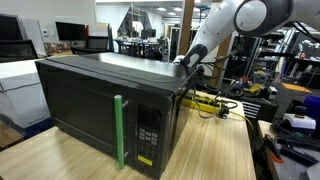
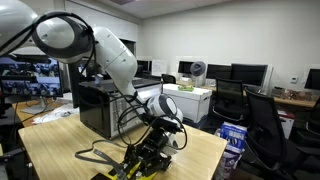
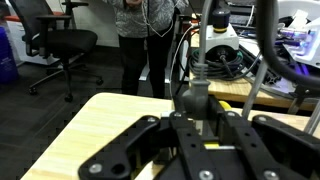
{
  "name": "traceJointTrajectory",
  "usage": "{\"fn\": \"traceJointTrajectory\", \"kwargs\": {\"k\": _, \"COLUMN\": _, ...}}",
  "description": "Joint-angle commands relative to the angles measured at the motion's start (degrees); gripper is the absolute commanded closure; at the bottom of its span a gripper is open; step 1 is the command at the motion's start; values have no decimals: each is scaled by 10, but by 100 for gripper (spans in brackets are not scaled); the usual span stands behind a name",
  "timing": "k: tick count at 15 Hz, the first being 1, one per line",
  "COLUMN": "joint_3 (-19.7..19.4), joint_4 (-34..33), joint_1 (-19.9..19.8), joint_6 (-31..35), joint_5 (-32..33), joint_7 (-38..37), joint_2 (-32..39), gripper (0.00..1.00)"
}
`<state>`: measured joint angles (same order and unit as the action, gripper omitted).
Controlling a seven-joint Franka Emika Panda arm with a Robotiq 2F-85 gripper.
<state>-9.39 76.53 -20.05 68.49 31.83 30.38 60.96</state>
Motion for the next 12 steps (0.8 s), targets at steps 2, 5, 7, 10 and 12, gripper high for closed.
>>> {"fn": "traceJointTrajectory", "kwargs": {"k": 2, "joint_3": 12, "joint_4": 33, "joint_1": -3, "joint_6": 12, "joint_5": -9, "joint_7": -6, "joint_2": -33, "gripper": 92}}
{"fn": "traceJointTrajectory", "kwargs": {"k": 5, "joint_3": 16, "joint_4": 26, "joint_1": -3, "joint_6": 10, "joint_5": -11, "joint_7": -5, "joint_2": -33, "gripper": 92}}
{"fn": "traceJointTrajectory", "kwargs": {"k": 7, "joint_3": 18, "joint_4": 19, "joint_1": -2, "joint_6": 11, "joint_5": -9, "joint_7": -2, "joint_2": -32, "gripper": 92}}
{"fn": "traceJointTrajectory", "kwargs": {"k": 10, "joint_3": 17, "joint_4": -13, "joint_1": -2, "joint_6": 2, "joint_5": -7, "joint_7": 6, "joint_2": -22, "gripper": 92}}
{"fn": "traceJointTrajectory", "kwargs": {"k": 12, "joint_3": 18, "joint_4": -23, "joint_1": -2, "joint_6": 5, "joint_5": -7, "joint_7": 9, "joint_2": -20, "gripper": 92}}
